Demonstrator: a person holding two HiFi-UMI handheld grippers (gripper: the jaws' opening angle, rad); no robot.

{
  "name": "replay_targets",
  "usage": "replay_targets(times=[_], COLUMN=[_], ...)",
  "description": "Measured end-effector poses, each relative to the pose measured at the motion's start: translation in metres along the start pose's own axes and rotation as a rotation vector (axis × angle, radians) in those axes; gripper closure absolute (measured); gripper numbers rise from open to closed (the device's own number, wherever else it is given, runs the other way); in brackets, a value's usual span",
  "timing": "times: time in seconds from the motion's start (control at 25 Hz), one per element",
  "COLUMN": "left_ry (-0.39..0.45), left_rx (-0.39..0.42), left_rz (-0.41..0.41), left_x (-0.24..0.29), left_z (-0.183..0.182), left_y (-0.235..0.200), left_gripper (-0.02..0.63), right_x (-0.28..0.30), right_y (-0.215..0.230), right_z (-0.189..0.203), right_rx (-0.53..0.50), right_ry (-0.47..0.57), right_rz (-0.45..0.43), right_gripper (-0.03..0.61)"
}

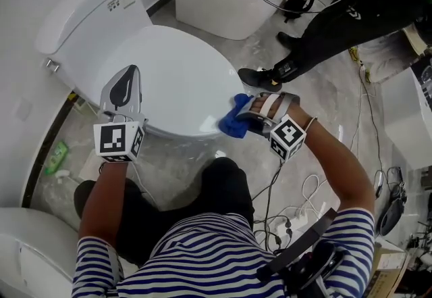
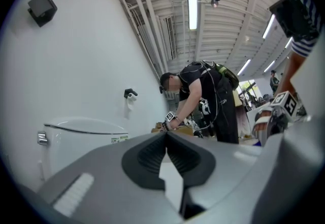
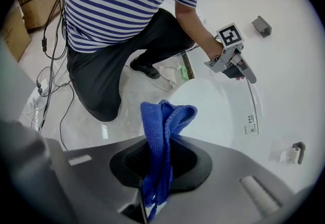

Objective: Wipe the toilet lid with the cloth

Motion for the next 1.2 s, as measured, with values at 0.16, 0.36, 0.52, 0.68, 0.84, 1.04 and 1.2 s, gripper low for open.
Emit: replay_targets(times=[0.16,0.36,0.52,0.68,0.84,1.04,1.2], left_ry=[-0.001,-0.009,-0.005,-0.012,-0.015,-0.006,-0.020], left_rx=[0.007,0.000,-0.003,-0.001,-0.004,0.010,-0.010], left_rz=[-0.008,-0.064,-0.095,-0.134,-0.160,-0.183,-0.210], left_x=[-0.003,-0.016,-0.028,-0.045,-0.059,-0.072,-0.082], left_z=[-0.001,-0.002,-0.001,0.000,-0.001,-0.002,0.001], left_y=[-0.003,-0.022,-0.039,-0.057,-0.075,-0.093,-0.106], left_gripper=[0.611,0.610,0.610,0.610,0.610,0.609,0.611], right_x=[-0.001,0.018,0.051,0.091,0.130,0.180,0.213], right_y=[0.015,0.078,0.129,0.174,0.213,0.255,0.276], right_z=[0.001,-0.009,-0.027,-0.054,-0.078,-0.104,-0.118], right_rx=[-0.016,-0.059,-0.104,-0.153,-0.184,-0.198,-0.208], right_ry=[0.002,0.055,0.105,0.170,0.202,0.214,0.228], right_rz=[0.011,0.077,0.103,0.102,0.094,0.090,0.072], right_gripper=[0.511,0.511,0.511,0.509,0.509,0.509,0.508])
Point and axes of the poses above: the fingertips, and each gripper's own axes: x forward along the fingers, y to its right, z out of its underside, the point moved 10 cm from there along -x, backward along the fingers, and after that the axes turned 9 degrees about z, right-handed, at the moved point
